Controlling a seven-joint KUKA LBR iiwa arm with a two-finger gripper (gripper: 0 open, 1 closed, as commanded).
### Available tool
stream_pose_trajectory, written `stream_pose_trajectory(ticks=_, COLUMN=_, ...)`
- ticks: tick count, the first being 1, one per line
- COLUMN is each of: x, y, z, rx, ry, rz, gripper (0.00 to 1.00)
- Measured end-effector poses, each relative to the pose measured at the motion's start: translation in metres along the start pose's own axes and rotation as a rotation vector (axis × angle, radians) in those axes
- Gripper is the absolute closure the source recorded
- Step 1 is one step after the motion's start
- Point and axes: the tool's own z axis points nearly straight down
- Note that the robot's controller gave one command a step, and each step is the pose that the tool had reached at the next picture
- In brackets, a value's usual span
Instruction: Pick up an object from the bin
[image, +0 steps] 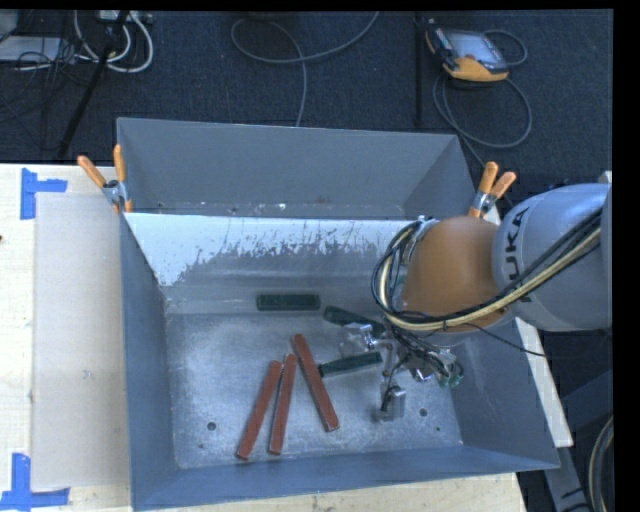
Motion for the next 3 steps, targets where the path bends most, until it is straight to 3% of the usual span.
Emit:
stream_pose_trajectory(ticks=1, x=0.0, y=0.0, z=-0.001, rx=0.001, ry=-0.002, rz=0.001, gripper=1.0)
stream_pose_trajectory(ticks=2, x=-0.002, y=0.0, z=-0.067, rx=0.003, ry=-0.01, rz=0.002, gripper=1.0)
stream_pose_trajectory(ticks=3, x=-0.004, y=0.001, z=-0.084, rx=0.002, ry=-0.006, rz=0.004, gripper=1.0)
